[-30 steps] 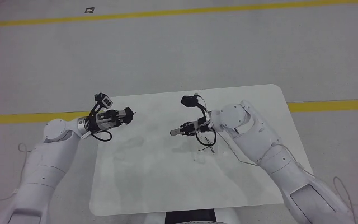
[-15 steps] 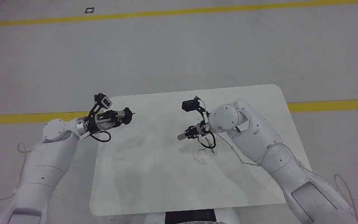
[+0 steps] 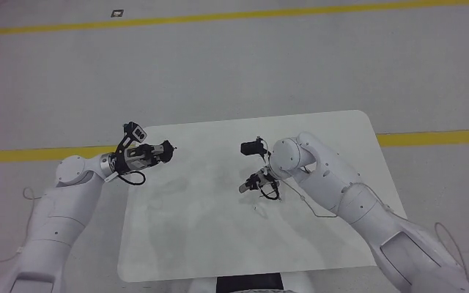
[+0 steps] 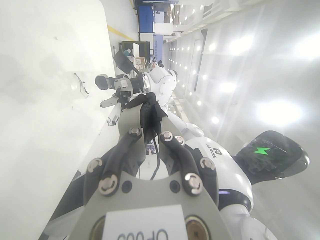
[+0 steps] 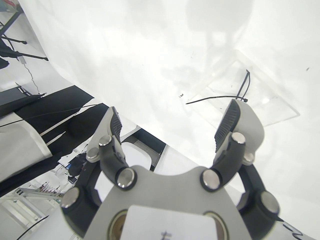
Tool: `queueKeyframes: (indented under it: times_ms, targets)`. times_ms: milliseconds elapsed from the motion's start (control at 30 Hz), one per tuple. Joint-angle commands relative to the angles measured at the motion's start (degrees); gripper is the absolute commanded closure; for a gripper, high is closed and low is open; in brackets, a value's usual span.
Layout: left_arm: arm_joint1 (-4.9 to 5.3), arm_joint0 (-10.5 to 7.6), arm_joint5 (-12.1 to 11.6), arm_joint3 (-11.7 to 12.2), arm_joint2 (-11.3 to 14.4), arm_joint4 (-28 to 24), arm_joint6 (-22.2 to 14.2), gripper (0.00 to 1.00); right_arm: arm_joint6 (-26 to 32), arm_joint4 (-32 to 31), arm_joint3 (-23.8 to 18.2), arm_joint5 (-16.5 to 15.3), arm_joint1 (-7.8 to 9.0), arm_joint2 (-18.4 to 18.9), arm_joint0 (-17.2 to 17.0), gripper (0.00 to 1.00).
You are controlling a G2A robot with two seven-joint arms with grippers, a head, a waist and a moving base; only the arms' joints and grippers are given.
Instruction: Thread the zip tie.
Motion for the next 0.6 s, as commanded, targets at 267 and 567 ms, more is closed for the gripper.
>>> queueKeyframes:
  times_ms: [267, 567]
  targets:
    - [0.0, 0.0, 0.0, 0.0, 0.0, 0.0, 0.0, 1.0, -2.1, 1.4, 8.0, 1.2, -1.23, 4.2, -1.1, 0.0]
    - [0.0, 0.0, 0.0, 0.0, 0.0, 0.0, 0.0, 1.0, 0.0, -1.3, 10.5, 1.2, -3.96, 10.4, -3.5, 0.0]
